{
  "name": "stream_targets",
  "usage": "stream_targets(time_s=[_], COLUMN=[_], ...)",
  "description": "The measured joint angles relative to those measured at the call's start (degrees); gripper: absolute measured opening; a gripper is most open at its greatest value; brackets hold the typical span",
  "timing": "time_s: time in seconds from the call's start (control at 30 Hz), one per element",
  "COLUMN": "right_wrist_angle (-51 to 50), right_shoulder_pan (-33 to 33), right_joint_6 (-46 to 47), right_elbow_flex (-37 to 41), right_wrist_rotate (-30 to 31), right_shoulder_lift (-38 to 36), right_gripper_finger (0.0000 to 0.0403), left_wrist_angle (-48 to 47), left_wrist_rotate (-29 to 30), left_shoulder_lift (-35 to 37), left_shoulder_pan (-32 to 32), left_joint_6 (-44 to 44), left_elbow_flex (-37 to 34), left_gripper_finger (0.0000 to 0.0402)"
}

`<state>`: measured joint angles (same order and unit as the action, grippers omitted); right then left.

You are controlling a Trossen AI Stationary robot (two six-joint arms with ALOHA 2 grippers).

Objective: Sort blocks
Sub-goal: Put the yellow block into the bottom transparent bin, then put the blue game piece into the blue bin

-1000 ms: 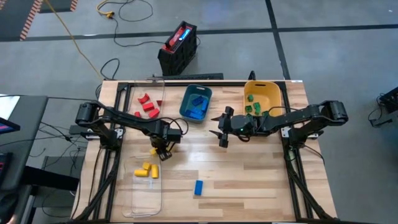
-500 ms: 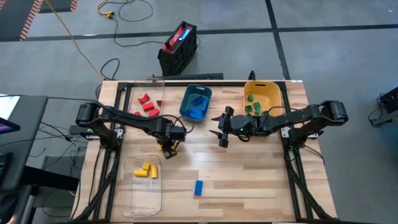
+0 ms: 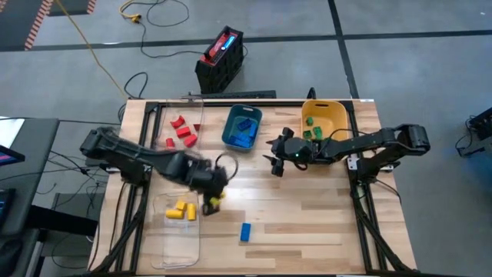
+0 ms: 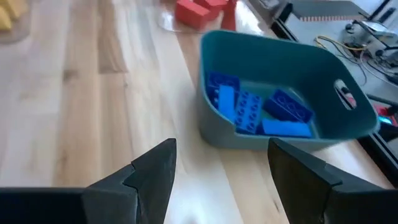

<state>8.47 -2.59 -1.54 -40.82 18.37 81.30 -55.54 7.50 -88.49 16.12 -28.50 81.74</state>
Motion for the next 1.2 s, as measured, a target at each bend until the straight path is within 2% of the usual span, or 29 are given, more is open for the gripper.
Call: stream_targets(time_s=[0.1, 0.27, 0.43, 0.57, 0.77, 0.87, 0.97, 1.2], right_wrist_angle=[0.74, 0.1, 1.16, 0.89, 0.79, 0.72, -0.45, -17.13], right_shoulder_pan=[-0.72, -0.53, 3.09, 8.31, 19.15, 22.73, 23.92, 24.21], right_joint_6=[0.04, -0.09, -4.86, -7.34, -12.31, -15.21, -16.54, -22.2], right_elbow_flex=[1.18, 1.45, 1.49, -0.37, -4.75, -8.35, -13.68, -29.88], right_wrist_rotate=[0.0, -0.24, -0.59, -3.97, -9.85, -16.09, -21.95, -24.55], right_shoulder_lift=[0.0, -0.02, -0.02, -0.01, 5.98, 10.79, 15.66, 27.85], right_gripper_finger=[0.0265, 0.0265, 0.0265, 0.0265, 0.0265, 0.0265, 0.0265, 0.0265], left_wrist_angle=[-5.27, -16.08, -14.36, -13.59, -12.45, -12.41, -13.62, -19.51], left_wrist_rotate=[-2.69, -3.07, -3.69, -2.69, -2.88, -2.92, -4.31, 0.94], left_shoulder_lift=[0.66, 0.38, 0.22, 0.22, 0.27, 0.27, 0.27, 0.31], left_shoulder_pan=[4.83, 13.84, 20.01, 21.51, 21.77, 21.38, 21.05, 21.72], left_joint_6=[-7.59, -19.01, -25.02, -29.7, -29.1, -27.84, -26.09, -24.34], left_elbow_flex=[0.74, -1.41, -7.73, -11.75, -14.11, -14.15, -13.05, -8.08], left_gripper_finger=[0.0118, 0.0118, 0.012, 0.0142, 0.0214, 0.024, 0.0248, 0.0241])
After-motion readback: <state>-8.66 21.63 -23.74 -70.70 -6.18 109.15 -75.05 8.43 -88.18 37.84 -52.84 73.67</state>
